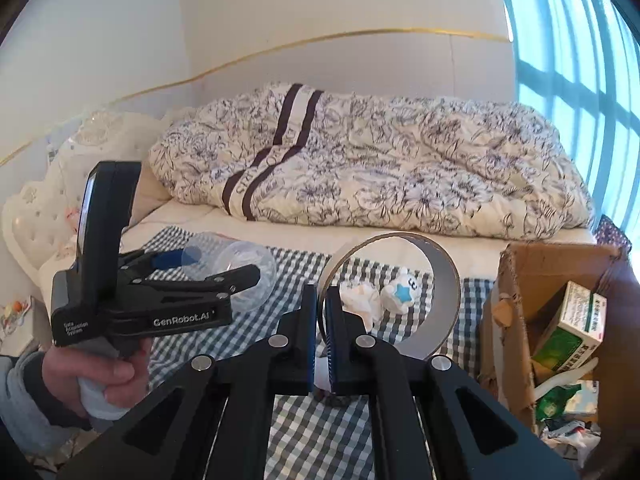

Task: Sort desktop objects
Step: 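Lift and carry the tape roll and floss-pick jar with both tools over the box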

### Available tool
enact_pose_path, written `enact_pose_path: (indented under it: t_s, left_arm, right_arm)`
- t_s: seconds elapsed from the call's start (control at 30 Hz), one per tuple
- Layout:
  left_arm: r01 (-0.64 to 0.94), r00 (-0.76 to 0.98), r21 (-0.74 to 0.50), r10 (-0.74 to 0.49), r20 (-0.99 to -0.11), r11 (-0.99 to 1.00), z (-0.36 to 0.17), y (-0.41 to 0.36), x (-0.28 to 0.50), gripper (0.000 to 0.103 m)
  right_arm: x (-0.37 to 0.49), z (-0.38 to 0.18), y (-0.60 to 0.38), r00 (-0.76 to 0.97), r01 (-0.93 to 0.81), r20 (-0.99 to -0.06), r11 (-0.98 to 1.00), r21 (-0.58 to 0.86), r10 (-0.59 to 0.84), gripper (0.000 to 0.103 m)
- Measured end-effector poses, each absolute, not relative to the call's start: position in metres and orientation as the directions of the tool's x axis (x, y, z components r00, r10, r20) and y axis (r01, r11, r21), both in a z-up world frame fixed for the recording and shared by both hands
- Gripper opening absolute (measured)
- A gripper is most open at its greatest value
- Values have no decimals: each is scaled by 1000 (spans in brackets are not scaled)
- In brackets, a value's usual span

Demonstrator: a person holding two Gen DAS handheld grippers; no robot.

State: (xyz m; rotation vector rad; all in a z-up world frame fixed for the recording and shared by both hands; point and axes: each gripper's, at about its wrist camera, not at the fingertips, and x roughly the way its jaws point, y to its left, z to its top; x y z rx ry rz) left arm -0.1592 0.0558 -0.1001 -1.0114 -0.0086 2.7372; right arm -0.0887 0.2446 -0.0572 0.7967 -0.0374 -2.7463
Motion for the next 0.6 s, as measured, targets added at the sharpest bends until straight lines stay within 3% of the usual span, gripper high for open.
enact_pose_path:
  t_s: [0.6]
  left_arm:
    - [-213, -831, -90, 229, -507, -973, -33, 41, -103, 89]
  right_arm:
    - [-45, -6, 228, -892, 222, -398, -975, 25, -213, 4]
